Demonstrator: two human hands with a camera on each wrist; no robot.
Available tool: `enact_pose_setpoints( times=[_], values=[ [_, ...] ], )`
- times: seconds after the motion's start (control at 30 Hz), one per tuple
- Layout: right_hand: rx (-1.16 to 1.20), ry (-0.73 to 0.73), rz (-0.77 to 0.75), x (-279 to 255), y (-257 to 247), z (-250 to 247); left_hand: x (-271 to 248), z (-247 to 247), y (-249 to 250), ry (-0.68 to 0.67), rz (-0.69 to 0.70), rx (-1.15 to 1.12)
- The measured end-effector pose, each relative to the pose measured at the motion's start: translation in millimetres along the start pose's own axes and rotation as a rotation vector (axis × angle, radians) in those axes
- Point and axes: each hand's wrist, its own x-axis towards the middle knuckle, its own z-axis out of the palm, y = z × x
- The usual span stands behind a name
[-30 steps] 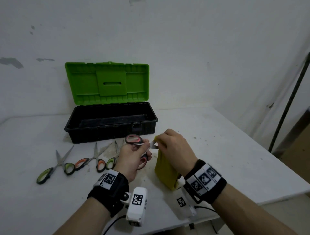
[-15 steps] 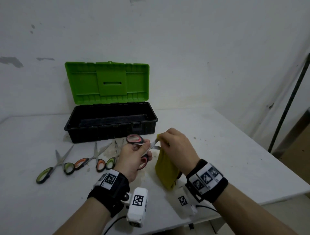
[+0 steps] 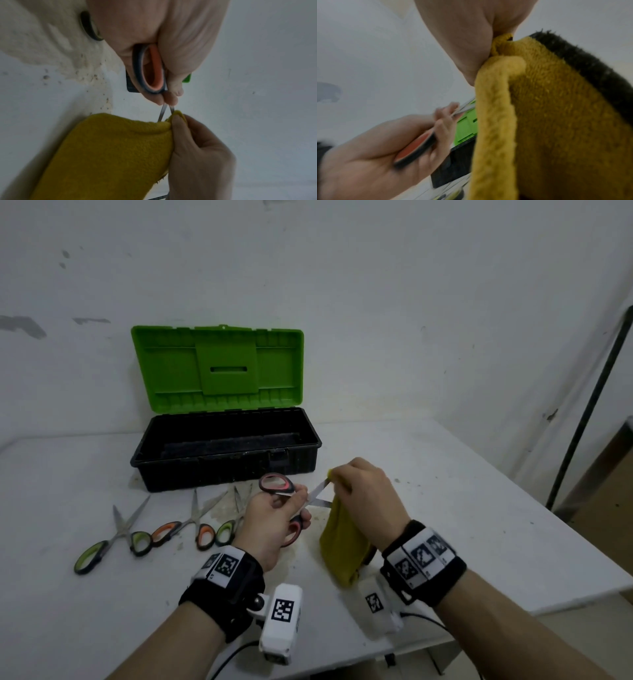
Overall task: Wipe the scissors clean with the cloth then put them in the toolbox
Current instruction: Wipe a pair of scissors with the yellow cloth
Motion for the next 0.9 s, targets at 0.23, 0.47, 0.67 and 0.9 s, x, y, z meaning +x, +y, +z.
enact_pose_setpoints(
  times=[0.23,0.47,0.67,0.9],
  values=[
    [0.026,0.057,-0.075,-9.6,-11.9,-7.5,0.3,1.1,3.0,0.005,0.003,-0.053],
    [0.01,0.019,-0.015,1.9,-3.3,1.6,-1.0,4.8,3.6,0.0,0.006,-0.05],
    [0.003,0.064,-0.024,1.3,-7.1,-12.8,0.8,1.8,3.7,0.019,0.005,-0.06],
    [0.018,-0.001,-0.084,-2.6,-13.5,-1.7,-1.4,6.6,7.2,-0.004,0.021,-0.02]
  ],
)
